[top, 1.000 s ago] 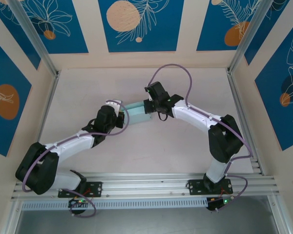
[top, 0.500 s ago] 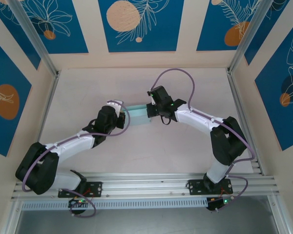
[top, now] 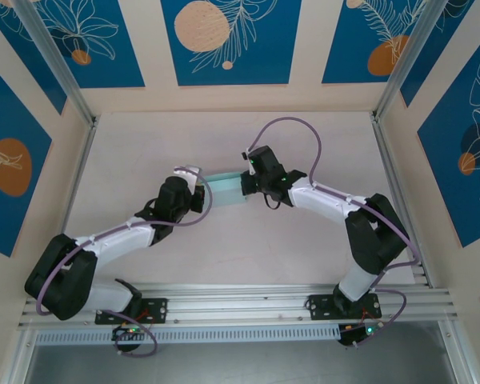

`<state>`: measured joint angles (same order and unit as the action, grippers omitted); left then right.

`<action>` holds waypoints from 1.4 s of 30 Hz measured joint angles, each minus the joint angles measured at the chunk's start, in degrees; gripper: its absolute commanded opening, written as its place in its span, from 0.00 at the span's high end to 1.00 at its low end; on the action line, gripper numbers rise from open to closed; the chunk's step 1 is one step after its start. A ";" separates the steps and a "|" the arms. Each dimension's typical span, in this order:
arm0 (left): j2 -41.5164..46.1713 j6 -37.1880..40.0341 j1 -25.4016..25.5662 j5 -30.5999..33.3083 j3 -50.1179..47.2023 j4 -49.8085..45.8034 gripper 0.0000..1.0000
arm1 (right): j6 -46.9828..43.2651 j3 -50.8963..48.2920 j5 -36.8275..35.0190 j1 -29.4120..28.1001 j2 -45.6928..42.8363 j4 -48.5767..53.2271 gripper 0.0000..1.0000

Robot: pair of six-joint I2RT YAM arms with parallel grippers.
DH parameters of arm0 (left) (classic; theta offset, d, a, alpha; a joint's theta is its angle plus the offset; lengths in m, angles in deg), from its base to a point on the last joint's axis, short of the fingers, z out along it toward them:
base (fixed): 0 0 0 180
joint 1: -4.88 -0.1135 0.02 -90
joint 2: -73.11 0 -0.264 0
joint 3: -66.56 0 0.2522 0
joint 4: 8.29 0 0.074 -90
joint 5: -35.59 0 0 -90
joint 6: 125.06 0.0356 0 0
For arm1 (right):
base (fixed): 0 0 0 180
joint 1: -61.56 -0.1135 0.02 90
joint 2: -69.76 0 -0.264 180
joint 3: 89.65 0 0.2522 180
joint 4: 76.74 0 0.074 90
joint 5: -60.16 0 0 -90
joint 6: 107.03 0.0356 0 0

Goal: Fold the paper box

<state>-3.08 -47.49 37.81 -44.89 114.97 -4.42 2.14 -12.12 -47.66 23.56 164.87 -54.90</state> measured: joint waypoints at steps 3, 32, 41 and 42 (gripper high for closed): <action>0.02 -0.68 0.00 -0.02 -0.26 0.42 0.99 | -0.22 -0.94 -0.28 -0.17 -0.20 -1.46 1.00; 5.95 -4.57 1.14 1.92 -0.55 -7.41 0.15 | -1.09 -1.64 -0.63 -2.95 -0.39 -2.54 1.00; 13.44 -6.80 1.09 3.08 2.14 -11.21 0.04 | -1.29 -1.64 -0.83 -3.15 -0.39 -2.54 1.00; 13.33 -6.82 1.05 3.65 2.84 -11.91 0.04 | -1.29 -1.64 -0.87 -3.21 -0.39 -2.54 1.00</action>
<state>10.26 -54.31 38.86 -41.24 117.81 -16.34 0.86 -13.76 -48.53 20.35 164.47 -57.44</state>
